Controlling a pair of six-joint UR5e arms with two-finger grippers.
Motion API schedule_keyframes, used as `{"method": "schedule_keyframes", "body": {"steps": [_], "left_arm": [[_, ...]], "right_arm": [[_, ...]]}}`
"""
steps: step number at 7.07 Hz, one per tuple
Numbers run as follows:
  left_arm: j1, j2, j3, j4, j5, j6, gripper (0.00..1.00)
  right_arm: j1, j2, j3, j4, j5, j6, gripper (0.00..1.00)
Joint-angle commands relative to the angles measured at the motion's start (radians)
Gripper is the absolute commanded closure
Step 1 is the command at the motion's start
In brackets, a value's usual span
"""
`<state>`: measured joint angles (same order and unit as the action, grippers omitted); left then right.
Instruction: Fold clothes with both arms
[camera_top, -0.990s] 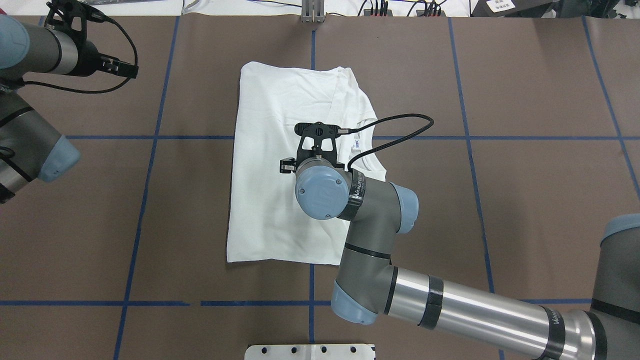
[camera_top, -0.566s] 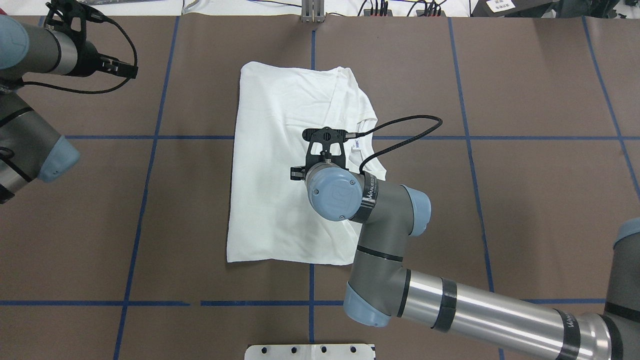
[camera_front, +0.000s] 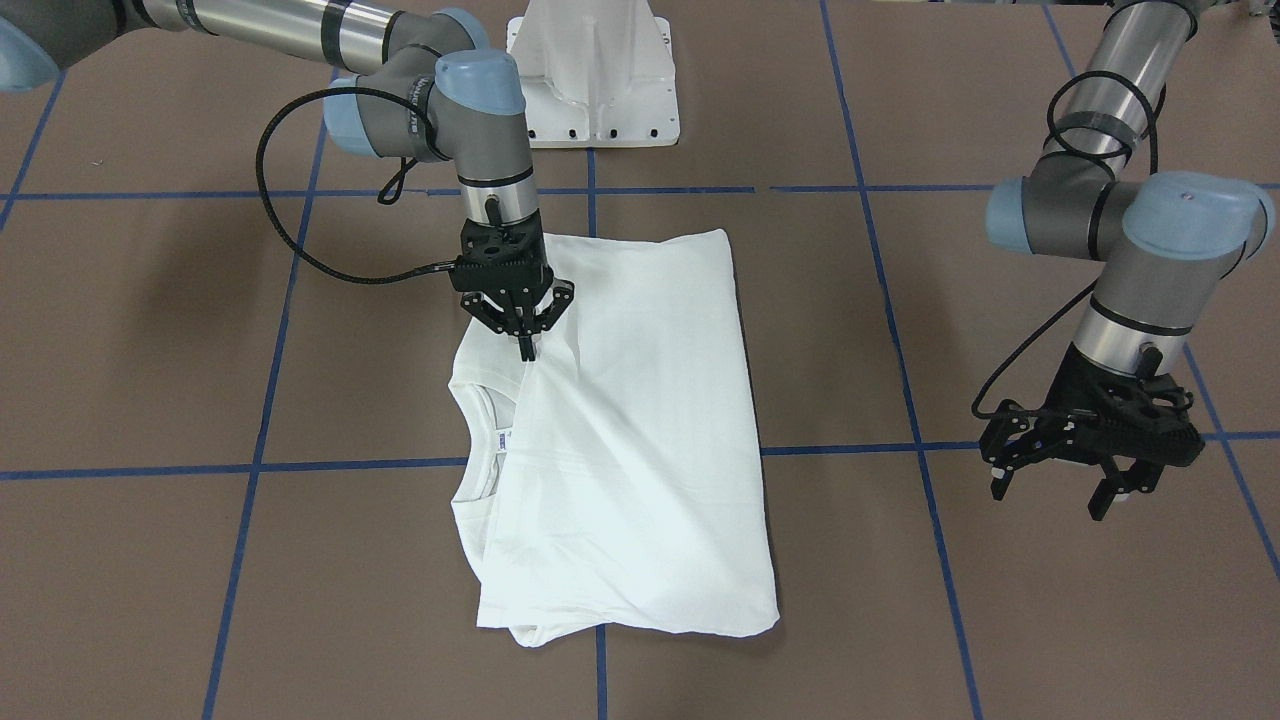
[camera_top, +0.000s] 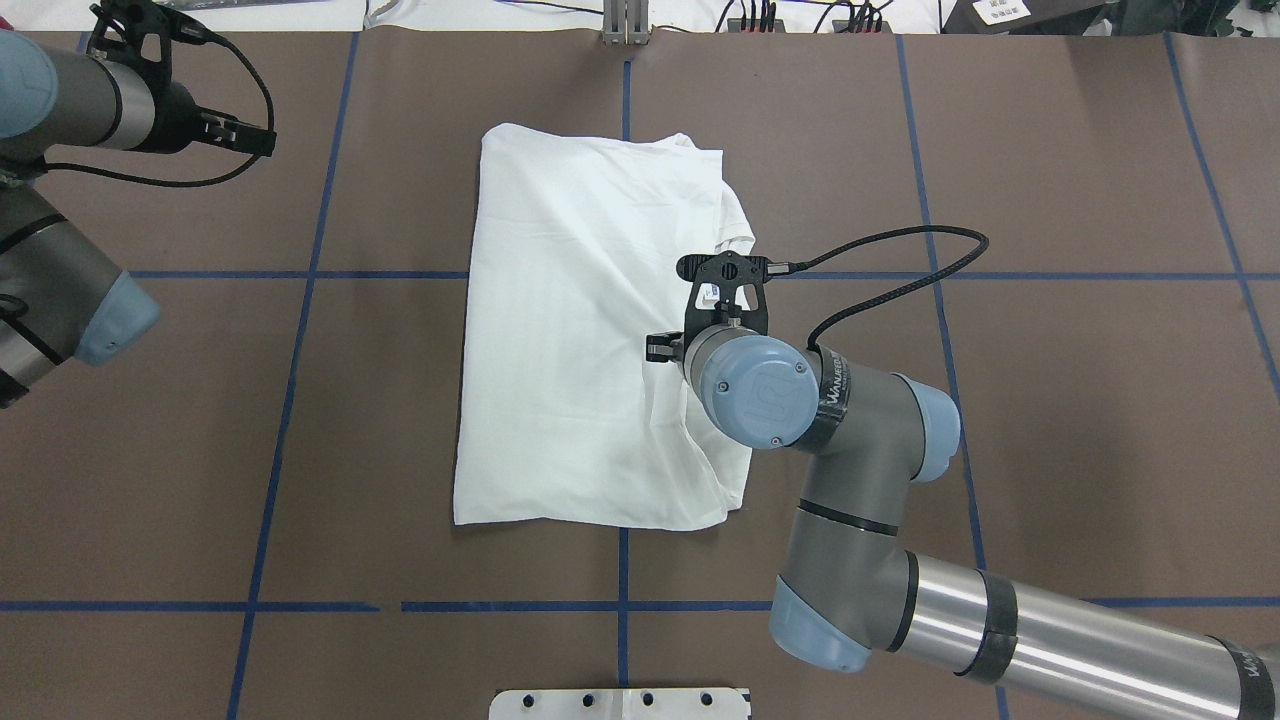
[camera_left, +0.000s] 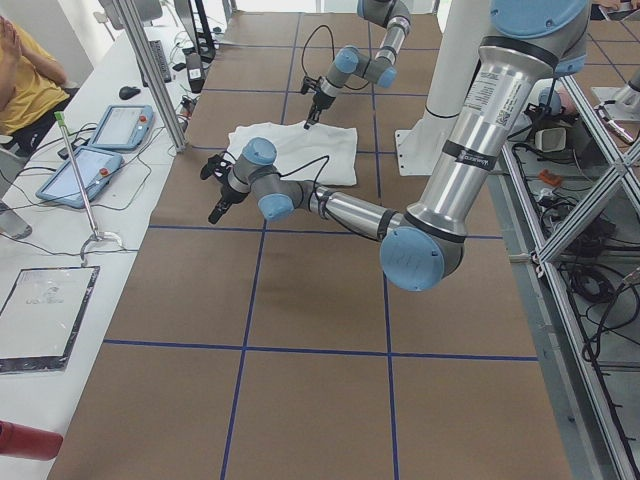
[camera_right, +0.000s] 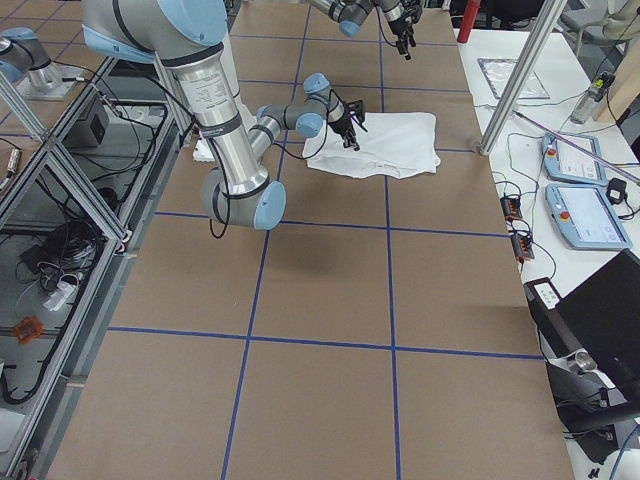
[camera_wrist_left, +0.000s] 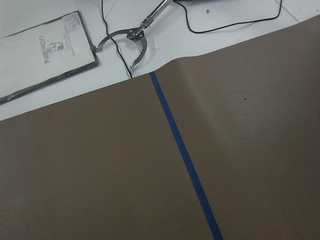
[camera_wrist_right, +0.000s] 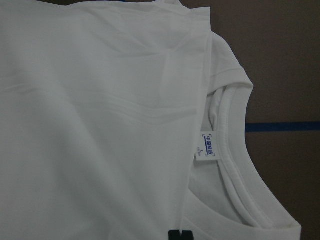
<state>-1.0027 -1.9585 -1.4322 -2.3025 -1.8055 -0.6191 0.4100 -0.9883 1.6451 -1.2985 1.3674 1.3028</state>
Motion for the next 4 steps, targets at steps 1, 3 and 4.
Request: {"method": "schedule_keyframes", "body": {"steps": [1,3,4], "left_arm": [[0.001,0.000,-0.001,-0.005,0.000,-0.008,0.00],[0.001,0.000,-0.010,-0.006,-0.033,-0.007,0.00],[0.001,0.000,-0.039,-0.003,-0.085,-0.008,0.00]], "right_arm": [[0.012,-0.007,-0.023,0.002,-0.019,0.007,0.01],[0.056,0.011,-0.013,0.007,0.016,0.015,0.00],[0.087,-0.004,0.030,0.008,0.109,0.004,0.00]]}}
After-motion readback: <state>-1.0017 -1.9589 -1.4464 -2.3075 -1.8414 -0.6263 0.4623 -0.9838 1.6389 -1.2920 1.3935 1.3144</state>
